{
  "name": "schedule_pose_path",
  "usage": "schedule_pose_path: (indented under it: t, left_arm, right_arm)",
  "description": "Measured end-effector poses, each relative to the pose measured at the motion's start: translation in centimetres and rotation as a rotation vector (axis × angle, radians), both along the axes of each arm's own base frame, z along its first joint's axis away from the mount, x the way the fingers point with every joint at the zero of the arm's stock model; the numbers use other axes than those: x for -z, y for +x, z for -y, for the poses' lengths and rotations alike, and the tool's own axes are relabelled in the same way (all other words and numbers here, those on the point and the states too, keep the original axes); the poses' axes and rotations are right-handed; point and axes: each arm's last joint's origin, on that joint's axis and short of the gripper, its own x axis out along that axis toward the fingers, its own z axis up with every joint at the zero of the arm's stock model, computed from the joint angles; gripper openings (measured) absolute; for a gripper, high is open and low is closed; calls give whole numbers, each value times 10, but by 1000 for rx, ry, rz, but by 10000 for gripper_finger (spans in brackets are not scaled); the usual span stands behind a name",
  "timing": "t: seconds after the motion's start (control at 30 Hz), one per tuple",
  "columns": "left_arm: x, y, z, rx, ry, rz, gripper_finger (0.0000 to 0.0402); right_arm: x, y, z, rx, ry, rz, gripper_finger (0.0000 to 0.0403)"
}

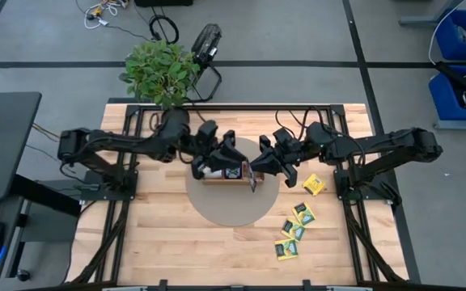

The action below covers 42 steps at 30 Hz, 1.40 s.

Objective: Pick & Place Tea
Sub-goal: Put the blue tea bag into the middle section of the wooden organizer

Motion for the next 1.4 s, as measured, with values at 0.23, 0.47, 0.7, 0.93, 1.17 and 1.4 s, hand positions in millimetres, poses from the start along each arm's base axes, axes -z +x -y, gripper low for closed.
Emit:
schedule_pose_path:
  t: [0.23,0.47,0.7,0.93,1.17,1.4]
  left_arm:
    - [0,15,-9,20,21,-58,133]
    - [-3,13,-17,24,32,-29,133]
    - [-4,12,-5,86,45,-10,133]
    - [-5,13,0,77,34,-7,133]
    - [-5,13,-2,45,19,-9,133]
    - [-3,14,3,58,20,-7,133]
  right_arm:
    - [-2,0,-6,-25,9,25,0]
    - [-3,-1,-12,-40,13,26,0]
    - [-2,-1,-12,-36,14,21,0]
    - [0,0,-12,-36,8,2,0]
    - [0,0,-12,-38,22,-4,0]
    - [0,0,-12,-38,22,-4,0]
